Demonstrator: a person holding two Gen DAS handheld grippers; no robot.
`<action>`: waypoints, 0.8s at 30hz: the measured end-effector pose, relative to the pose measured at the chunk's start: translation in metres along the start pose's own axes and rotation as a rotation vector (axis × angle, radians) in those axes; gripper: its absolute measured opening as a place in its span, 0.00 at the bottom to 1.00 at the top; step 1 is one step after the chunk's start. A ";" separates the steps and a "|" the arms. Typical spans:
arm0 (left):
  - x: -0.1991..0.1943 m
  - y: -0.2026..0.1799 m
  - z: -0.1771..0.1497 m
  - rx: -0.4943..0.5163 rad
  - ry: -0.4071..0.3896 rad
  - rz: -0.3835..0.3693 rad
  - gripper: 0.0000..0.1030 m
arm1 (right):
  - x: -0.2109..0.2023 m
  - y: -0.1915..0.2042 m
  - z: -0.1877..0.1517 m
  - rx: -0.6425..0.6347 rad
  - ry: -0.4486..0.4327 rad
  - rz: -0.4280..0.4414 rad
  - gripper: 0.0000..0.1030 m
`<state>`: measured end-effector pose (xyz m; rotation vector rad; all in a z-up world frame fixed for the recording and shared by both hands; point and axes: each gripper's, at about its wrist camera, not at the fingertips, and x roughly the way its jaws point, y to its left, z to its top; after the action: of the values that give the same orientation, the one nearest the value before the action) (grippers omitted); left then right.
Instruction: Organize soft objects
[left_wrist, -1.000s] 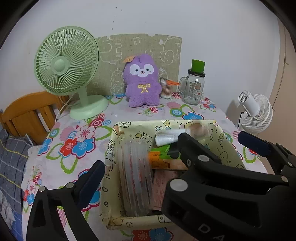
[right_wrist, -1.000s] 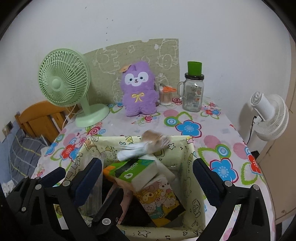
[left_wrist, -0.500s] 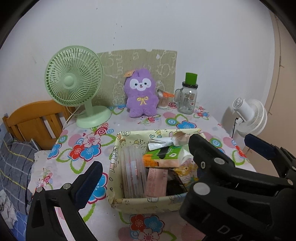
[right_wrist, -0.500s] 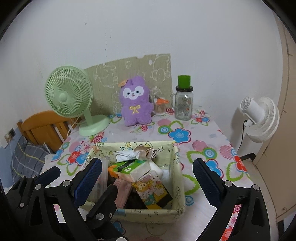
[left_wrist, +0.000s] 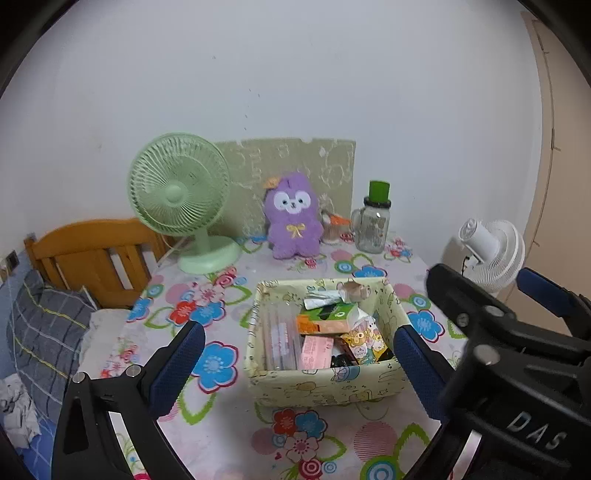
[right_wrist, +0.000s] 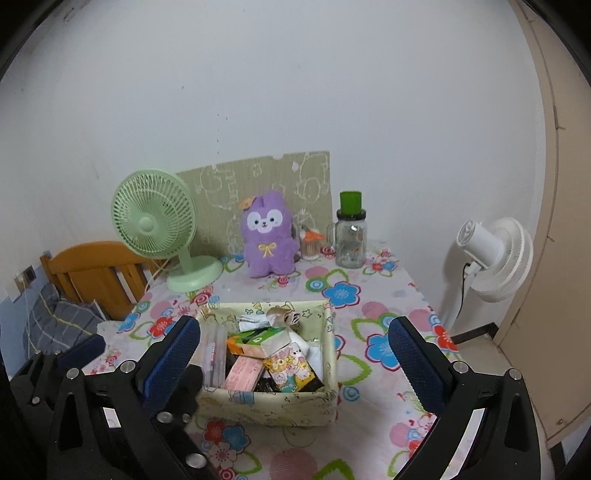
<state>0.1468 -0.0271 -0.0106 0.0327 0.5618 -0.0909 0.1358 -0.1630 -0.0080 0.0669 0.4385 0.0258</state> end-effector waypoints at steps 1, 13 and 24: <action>-0.007 0.001 0.000 -0.003 -0.010 0.003 1.00 | -0.006 -0.001 0.000 -0.003 -0.009 -0.003 1.00; -0.071 0.016 -0.013 -0.018 -0.086 0.048 1.00 | -0.074 -0.014 -0.009 -0.019 -0.076 -0.047 1.00; -0.108 0.021 -0.028 -0.024 -0.145 0.067 1.00 | -0.113 -0.024 -0.023 -0.022 -0.116 -0.075 1.00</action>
<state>0.0432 0.0036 0.0237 0.0212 0.4161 -0.0208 0.0236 -0.1896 0.0175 0.0302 0.3240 -0.0464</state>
